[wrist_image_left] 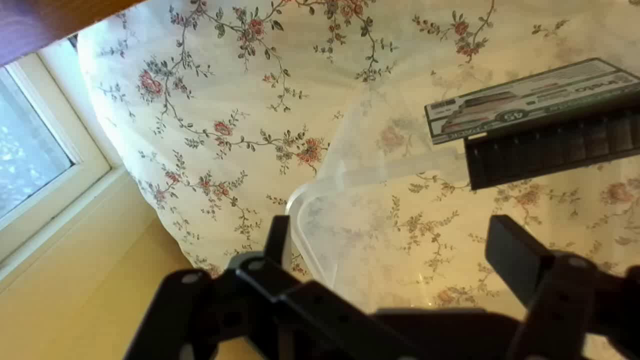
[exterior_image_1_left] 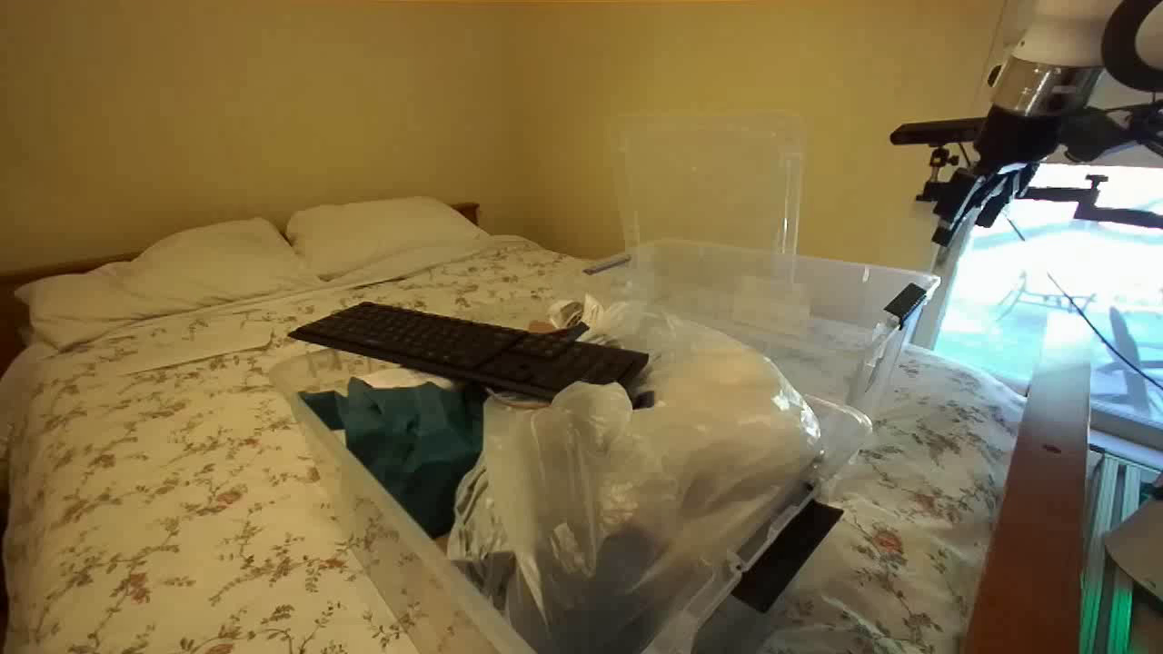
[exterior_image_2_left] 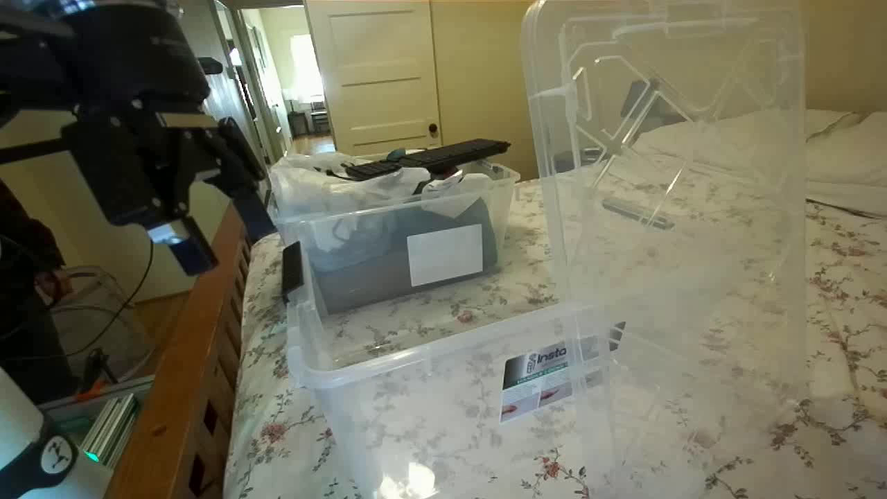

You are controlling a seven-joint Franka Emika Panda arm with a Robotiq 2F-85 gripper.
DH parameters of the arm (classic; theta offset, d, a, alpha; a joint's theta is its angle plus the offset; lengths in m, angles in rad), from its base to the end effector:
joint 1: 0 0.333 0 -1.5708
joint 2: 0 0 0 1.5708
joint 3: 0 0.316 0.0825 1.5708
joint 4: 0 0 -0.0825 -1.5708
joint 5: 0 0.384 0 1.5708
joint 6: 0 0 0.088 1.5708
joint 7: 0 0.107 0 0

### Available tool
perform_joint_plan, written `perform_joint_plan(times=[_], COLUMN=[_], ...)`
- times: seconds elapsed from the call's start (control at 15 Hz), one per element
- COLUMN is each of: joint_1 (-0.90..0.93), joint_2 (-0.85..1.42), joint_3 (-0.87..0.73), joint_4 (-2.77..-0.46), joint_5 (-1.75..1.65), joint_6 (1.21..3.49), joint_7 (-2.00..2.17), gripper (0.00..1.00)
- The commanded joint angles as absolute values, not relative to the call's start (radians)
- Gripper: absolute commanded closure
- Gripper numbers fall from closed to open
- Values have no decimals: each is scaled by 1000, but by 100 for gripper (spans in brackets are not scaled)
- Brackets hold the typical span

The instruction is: Take the keyboard out of the clear container and put it in the container on the right.

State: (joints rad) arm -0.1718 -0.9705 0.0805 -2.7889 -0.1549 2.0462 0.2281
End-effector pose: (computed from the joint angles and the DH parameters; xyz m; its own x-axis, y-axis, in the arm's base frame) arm 0.2865 -0.0350 0.4815 0.9316 -0.2572 0.2569 -0.3037 -0.9391 0.1608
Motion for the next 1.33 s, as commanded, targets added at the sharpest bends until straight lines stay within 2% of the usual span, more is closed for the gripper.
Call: perform_joint_plan(times=[0.0, 0.6, 1.07, 1.27], joint_1=[-165, -131, 120, 161], joint_2=[-968, -924, -616, -454], joint_3=[75, 95, 203, 272], joint_4=[-2795, -2767, -2542, -2423], joint_5=[-160, -153, -56, -60], joint_6=[2042, 2069, 2152, 2189], joint_7=[232, 221, 146, 180], gripper=[0, 0, 0, 0])
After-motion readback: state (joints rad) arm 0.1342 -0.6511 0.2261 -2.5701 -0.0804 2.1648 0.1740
